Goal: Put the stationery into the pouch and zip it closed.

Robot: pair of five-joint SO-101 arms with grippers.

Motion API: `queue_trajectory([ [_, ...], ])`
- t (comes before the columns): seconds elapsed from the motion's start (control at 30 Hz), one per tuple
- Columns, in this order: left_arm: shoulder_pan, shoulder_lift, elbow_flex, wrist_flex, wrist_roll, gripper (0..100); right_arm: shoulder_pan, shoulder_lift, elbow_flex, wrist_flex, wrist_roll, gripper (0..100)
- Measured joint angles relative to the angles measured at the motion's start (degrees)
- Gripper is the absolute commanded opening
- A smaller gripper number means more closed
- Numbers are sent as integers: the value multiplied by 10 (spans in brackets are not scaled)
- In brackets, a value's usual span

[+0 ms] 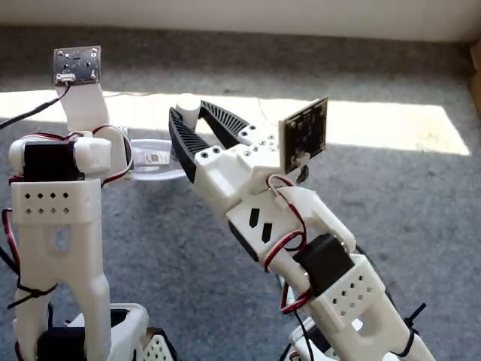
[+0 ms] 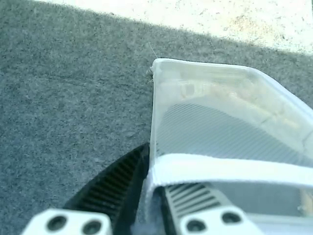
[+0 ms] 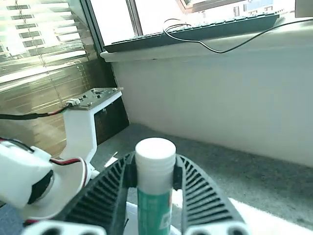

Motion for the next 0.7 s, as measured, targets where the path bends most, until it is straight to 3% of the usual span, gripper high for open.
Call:
queue_trajectory([
  [0.13,0,0,0,0,0,7,0,-1,99,-132,68,37],
  [0.3,0,0,0,0,0,7,-4,-1,199,-284,92,36],
  [0.7,0,0,0,0,0,8,-64,-1,325,-424,170,42],
])
